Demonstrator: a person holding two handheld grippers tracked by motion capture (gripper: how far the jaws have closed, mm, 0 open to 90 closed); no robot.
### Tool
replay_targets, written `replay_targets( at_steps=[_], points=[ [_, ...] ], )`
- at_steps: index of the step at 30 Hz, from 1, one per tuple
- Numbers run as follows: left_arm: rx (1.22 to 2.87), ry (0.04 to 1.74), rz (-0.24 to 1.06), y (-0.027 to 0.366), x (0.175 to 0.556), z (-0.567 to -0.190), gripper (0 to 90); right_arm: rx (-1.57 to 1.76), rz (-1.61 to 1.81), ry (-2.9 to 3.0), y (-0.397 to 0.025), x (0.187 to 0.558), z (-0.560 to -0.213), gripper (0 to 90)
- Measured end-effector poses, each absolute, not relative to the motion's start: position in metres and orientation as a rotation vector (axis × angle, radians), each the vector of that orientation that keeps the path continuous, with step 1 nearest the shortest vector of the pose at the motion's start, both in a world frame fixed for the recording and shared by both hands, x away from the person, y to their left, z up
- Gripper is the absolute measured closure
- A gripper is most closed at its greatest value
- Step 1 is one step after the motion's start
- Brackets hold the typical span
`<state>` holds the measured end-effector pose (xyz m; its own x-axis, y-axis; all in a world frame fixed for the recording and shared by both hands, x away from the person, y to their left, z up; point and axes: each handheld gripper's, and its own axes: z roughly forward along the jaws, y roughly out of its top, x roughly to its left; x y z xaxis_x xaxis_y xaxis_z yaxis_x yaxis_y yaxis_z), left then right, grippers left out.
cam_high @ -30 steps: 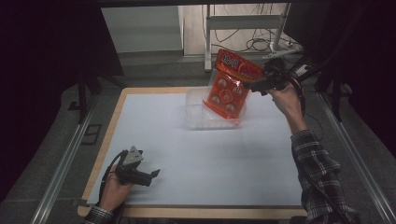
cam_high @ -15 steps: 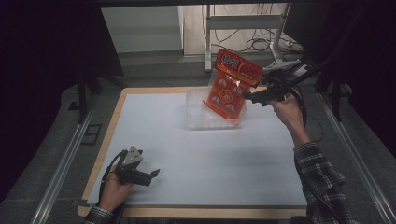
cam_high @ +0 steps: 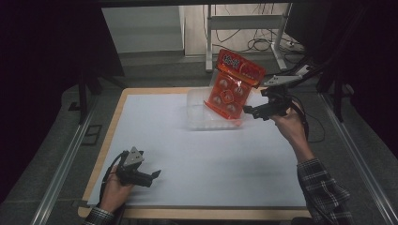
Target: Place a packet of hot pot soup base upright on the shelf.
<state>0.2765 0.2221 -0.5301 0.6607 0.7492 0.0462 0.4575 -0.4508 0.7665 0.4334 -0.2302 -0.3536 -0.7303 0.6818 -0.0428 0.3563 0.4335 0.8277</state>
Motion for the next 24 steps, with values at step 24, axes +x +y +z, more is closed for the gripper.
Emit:
replay_targets(
  at_steps=[24],
  points=[
    [2.136, 0.926, 0.506, 0.221, 0.277, -0.530, 0.0, 0.849, 1.193, 2.307, -0.240, 0.392, -0.387, 0.0]
  ],
)
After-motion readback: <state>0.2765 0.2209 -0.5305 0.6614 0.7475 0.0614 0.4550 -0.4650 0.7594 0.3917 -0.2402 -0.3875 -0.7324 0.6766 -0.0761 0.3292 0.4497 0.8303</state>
